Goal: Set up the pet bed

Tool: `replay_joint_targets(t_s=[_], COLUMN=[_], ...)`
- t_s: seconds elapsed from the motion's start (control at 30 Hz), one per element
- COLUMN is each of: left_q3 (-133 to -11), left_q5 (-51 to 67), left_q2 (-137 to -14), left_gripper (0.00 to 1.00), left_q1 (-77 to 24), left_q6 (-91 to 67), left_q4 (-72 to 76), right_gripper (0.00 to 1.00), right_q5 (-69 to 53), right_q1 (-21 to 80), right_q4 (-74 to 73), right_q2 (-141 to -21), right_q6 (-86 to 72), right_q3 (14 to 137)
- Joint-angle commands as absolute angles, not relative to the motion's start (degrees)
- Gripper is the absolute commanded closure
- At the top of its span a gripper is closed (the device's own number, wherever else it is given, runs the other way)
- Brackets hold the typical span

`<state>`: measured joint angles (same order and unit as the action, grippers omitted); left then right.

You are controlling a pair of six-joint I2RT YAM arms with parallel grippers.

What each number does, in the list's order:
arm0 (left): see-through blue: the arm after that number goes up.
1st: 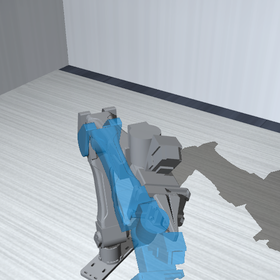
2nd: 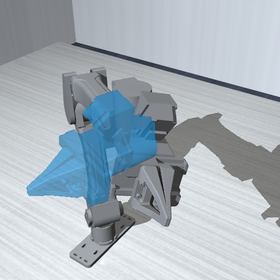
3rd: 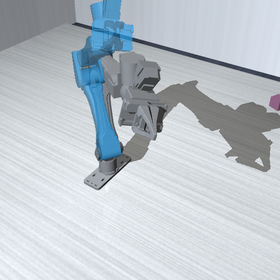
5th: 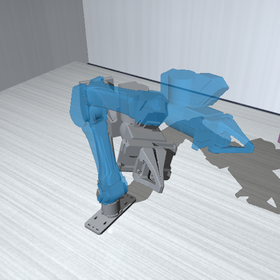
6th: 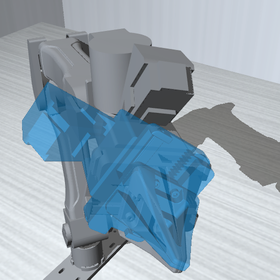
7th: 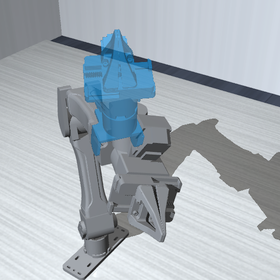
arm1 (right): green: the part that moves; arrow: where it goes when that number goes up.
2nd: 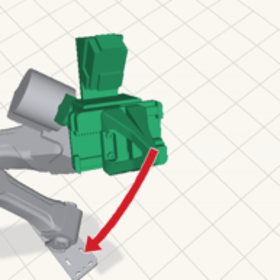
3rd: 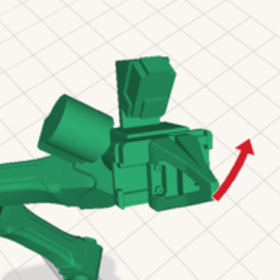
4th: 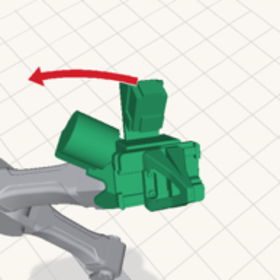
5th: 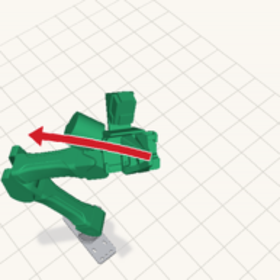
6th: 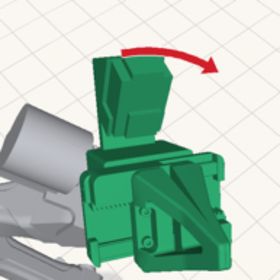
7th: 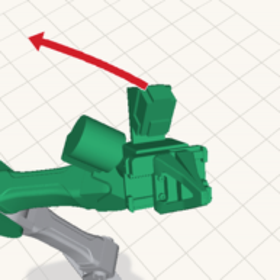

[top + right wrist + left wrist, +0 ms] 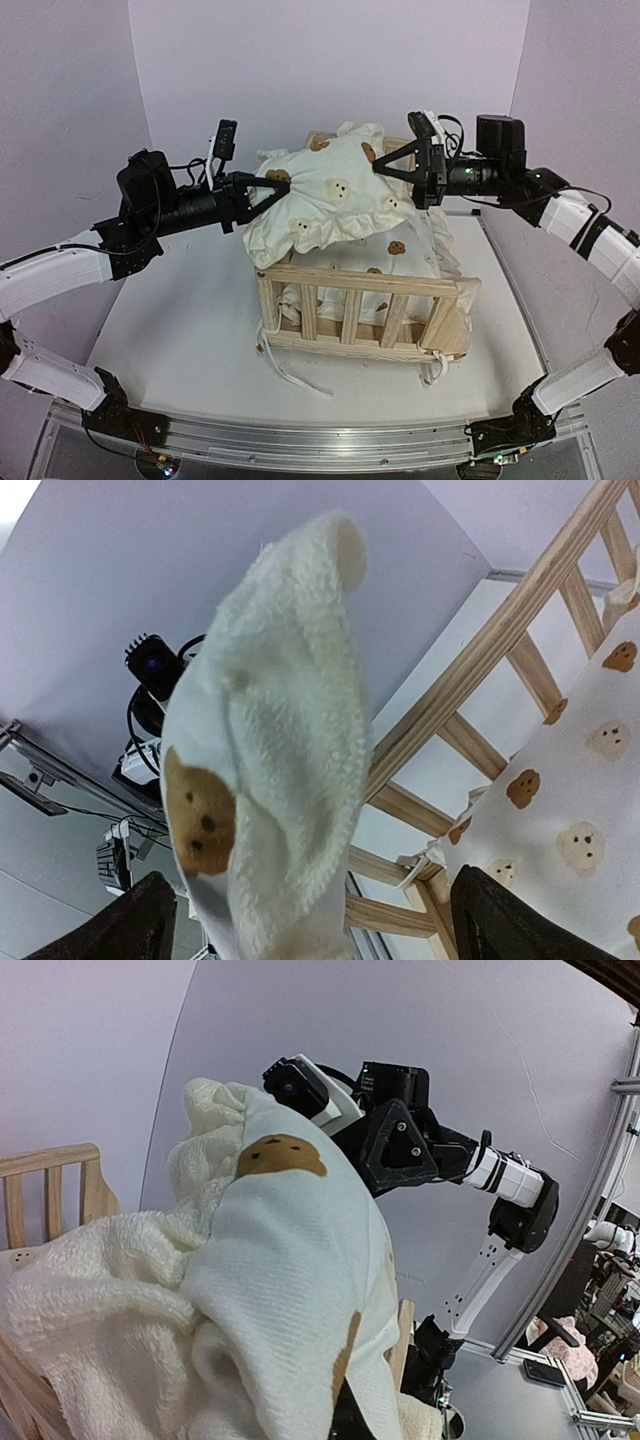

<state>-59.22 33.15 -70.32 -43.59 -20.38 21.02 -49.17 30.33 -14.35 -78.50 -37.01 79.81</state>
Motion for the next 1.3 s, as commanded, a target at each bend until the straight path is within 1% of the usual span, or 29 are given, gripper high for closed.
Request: replay_joint_targets(t_s=[0.0, 0.03, 0.07, 0.1, 0.17, 0.2, 0.23, 0.27, 0.3, 0.33, 0.37, 0.43, 0.5, 0.57, 0.7, 0.77, 0.87, 1.0, 1.07, 1.17, 1.27], left_q3=[-63.25, -63.44, -63.53, -63.74, -64.13, -64.34, -64.41, -64.38, -64.26, -63.99, -63.91, -64.93, -66.76, -67.03, -64.71, -63.55, -62.29, -61.89, -61.97, -61.97, -62.13], left_q5=[34.52, 34.46, 34.19, 33.9, 31.98, 30.04, 27.34, 24.21, 20.92, 18.17, 15.77, 10.96, 4.7, 1.25, 0.53, 1.07, 1.89, 3.92, 4.57, 5.24, 6.28], left_q2=[-71.92, -72.19, -72.43, -72.64, -72.86, -72.72, -72.23, -71.45, -70.27, -69.05, -67.67, -65.51, -64.01, -62.16, -58.07, -57.01, -56.4, -56.71, -56.99, -57.34, -58.05], left_gripper=[1.0, 1.0, 1.0, 1.0, 1.0, 0.93, 0.8, 0.62, 0.48, 0.37, 0.3, 0.24, 0.21, 0.2, 0.2, 0.2, 0.2, 0.21, 0.21, 0.22, 0.22], left_q1=[-44.1, -44.12, -44.12, -44.16, -44.08, -44.04, -43.91, -43.68, -43.48, -43.24, -43.02, -42.58, -42.47, -42.45, -42.36, -42.37, -42.36, -42.36, -42.36, -42.37, -42.36], left_q6=[-19.94, -20.1, -20.33, -20.49, -20.75, -21.16, -21.7, -22.18, -22.57, -22.77, -22.84, -22.41, -21.73, -20.7, -21.01, -21.85, -23.0, -24.14, -24.17, -24.33, -24.49], left_q4=[22.63, 22.59, 22.51, 22.4, 21.82, 21.16, 20.15, 18.8, 17.38, 15.19, 14.02, 7.7, 1.15, -3.57, -5.0, -5.01, -5.01, -5.01, -5.01, -4.93, -4.68], right_gripper=[0.1, 0.15, 0.23, 0.32, 0.45, 0.57, 0.71, 0.84, 0.98, 1.0, 1.0, 1.0, 1.0, 1.0, 1.0, 1.0, 1.0, 1.0, 1.0, 1.0, 1.0], right_q5=[-53.04, -53.15, -53.35, -53.69, -54.1, -52.82, -50.01, -47.34, -45.14, -43.03, -41.73, -40.39, -40.83, -40.96, -43.96, -43.88, -40.75, -40.41, -41.47, -41.64, -44.21], right_q1=[32.85, 33.16, 33.28, 33.38, 33.4, 33.29, 32.73, 30.97, 28.93, 26.95, 25.18, 21.87, 18.97, 16.48, 14.78, 14.75, 14.09, 12.45, 11.74, 10.72, 9.92], right_q4=[-0.71, 1.38, 3.07, 5.33, 10.55, 11.43, 11.39, 11.31, 11.42, 11.43, 11.5, 11.74, 12.33, 12.67, 14.46, 19.7, 20.91, 19.47, 16.7, 16.33, 14.81], right_q2=[-78.95, -79.5, -80.13, -80.93, -82.25, -82.56, -82.16, -81.51, -81.14, -81.09, -81.44, -83.69, -87.5, -92.33, -105.32, -110.68, -114.62, -120.75, -123.52, -125.51, -128.88], right_q6=[-45.63, -47.07, -48.7, -51.02, -55.19, -55.5, -55.6, -56.15, -57.1, -58.03, -58.61, -60.26, -61.45, -63.3, -68.47, -72.72, -73.51, -73.3, -71.67, -69.73, -68.94], right_q3=[78.32, 78.05, 77.65, 77.05, 75.43, 75.22, 74.74, 73.68, 72.82, 72.48, 72.44, 73.69, 76.74, 79.74, 89.62, 91.94, 93.66, 98.37, 101.03, 101.39, 104.9])
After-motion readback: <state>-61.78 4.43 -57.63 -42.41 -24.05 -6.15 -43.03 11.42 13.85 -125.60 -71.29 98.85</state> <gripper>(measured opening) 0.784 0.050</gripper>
